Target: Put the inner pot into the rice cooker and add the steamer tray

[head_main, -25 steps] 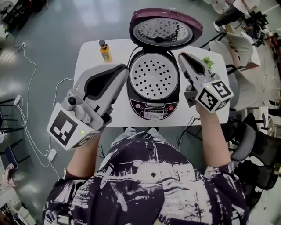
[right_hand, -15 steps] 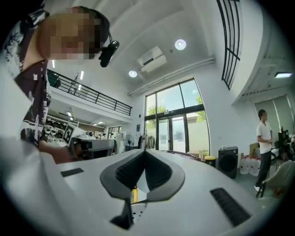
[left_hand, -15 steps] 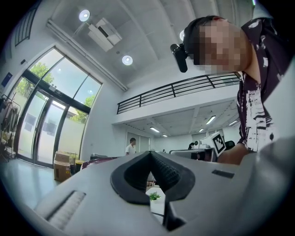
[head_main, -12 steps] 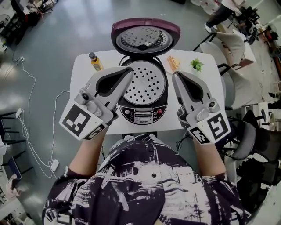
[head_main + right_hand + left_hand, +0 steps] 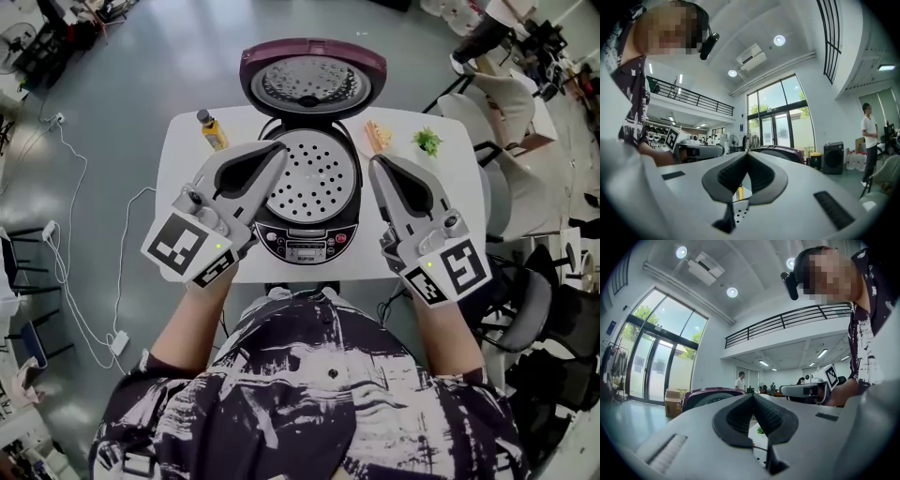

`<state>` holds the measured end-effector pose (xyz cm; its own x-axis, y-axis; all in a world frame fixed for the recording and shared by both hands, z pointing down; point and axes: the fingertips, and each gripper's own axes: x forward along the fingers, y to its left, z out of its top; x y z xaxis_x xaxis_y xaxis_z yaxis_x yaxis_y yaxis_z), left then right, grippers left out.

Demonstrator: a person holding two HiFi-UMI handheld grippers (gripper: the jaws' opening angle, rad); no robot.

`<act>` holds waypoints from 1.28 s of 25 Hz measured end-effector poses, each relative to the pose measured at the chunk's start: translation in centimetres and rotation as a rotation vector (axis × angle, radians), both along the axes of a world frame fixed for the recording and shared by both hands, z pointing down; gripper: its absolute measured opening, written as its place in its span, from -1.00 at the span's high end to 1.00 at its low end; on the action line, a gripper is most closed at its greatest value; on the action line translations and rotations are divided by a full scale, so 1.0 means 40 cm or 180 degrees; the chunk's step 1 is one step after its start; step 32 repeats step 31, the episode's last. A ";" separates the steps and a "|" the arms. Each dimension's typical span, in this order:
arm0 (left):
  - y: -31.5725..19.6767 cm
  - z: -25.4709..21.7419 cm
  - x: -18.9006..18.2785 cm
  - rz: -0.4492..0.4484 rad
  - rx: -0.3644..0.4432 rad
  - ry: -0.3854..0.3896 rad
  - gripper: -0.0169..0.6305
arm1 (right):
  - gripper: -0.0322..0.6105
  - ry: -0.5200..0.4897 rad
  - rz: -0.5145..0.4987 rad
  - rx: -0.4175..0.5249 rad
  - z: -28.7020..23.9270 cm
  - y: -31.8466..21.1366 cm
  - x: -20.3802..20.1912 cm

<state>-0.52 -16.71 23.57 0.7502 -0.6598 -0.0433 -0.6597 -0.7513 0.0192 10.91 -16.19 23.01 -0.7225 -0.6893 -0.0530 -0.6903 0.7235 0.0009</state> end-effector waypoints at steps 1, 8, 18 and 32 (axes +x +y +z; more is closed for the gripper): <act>-0.002 0.004 -0.001 -0.0023 -0.0010 -0.0012 0.93 | 0.91 0.0008 -0.0015 0.0001 0.002 -0.002 -0.003; -0.016 0.024 -0.011 -0.0124 -0.0036 -0.0023 0.93 | 0.91 0.0051 -0.0076 0.0004 0.015 -0.020 -0.027; -0.024 0.032 -0.026 -0.0161 -0.0053 0.0004 0.93 | 0.91 0.0086 -0.0073 -0.0031 0.033 -0.040 -0.044; -0.026 0.034 -0.017 -0.0148 -0.0057 0.0011 0.93 | 0.91 0.0074 -0.0066 -0.0042 0.032 -0.044 -0.042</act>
